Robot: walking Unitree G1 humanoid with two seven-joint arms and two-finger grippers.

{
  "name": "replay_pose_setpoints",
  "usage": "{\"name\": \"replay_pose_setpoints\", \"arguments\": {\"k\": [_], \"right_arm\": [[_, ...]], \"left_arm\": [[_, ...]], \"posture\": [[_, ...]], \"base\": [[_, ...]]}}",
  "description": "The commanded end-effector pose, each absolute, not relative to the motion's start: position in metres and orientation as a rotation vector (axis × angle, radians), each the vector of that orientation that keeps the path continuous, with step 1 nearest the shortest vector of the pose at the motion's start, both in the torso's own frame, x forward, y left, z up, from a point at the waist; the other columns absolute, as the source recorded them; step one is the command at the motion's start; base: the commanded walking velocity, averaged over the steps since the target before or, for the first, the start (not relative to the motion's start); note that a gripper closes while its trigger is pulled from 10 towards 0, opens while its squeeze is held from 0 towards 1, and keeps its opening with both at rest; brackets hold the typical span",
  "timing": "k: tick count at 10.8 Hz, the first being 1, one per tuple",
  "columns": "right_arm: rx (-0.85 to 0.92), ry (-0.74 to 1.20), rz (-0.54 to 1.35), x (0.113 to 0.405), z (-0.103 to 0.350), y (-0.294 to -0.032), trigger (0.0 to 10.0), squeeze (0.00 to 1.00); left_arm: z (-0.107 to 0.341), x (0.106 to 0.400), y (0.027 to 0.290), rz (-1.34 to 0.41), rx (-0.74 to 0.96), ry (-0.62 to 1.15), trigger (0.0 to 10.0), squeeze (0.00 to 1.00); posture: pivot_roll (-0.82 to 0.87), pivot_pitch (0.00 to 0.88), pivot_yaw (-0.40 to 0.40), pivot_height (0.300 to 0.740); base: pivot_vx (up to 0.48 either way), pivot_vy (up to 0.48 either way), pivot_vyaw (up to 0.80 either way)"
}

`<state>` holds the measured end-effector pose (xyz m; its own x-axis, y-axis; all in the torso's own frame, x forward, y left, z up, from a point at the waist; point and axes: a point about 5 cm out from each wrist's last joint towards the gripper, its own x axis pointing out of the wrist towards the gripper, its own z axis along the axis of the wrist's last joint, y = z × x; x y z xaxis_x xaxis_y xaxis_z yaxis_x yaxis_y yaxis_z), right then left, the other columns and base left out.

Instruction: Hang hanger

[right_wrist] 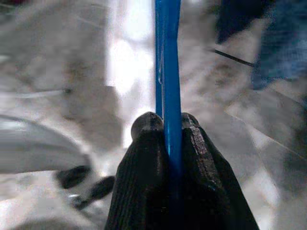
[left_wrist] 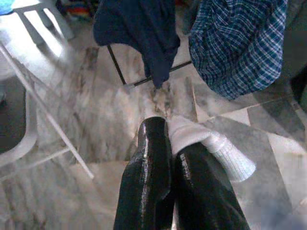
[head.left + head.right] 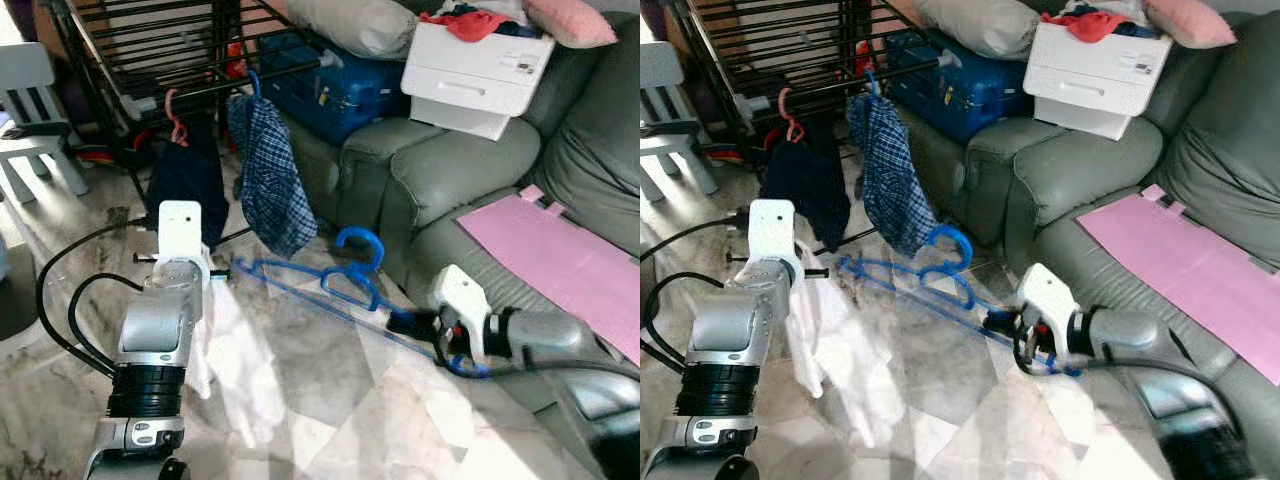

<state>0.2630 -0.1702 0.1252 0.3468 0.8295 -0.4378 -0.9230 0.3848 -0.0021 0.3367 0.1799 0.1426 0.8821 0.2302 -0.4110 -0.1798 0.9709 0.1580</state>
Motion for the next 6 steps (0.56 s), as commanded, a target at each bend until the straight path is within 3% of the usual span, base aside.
{"name": "replay_pose_setpoints", "arguments": {"k": [1, 3, 6], "right_arm": [[-0.251, 0.409, 1.224, 0.257, 0.130, -0.166, 10.0, 0.00], [-0.239, 0.466, 1.297, 0.246, 0.125, -0.163, 10.0, 0.00], [-0.341, 0.489, 1.152, 0.262, 0.115, -0.170, 10.0, 0.00]], "left_arm": [[0.155, 0.343, 0.173, 0.187, 0.123, 0.386, 10.0, 0.00], [0.160, 0.345, 0.168, 0.155, 0.148, 0.359, 10.0, 0.00], [0.165, 0.338, 0.173, 0.119, 0.177, 0.336, 10.0, 0.00]], "posture": [[-0.09, 0.000, 0.005, 0.740], [-0.09, 0.000, 0.006, 0.740], [-0.08, 0.000, 0.003, 0.740]], "base": [[0.000, 0.000, 0.00], [0.000, 0.000, 0.00], [0.000, 0.000, 0.00]]}}
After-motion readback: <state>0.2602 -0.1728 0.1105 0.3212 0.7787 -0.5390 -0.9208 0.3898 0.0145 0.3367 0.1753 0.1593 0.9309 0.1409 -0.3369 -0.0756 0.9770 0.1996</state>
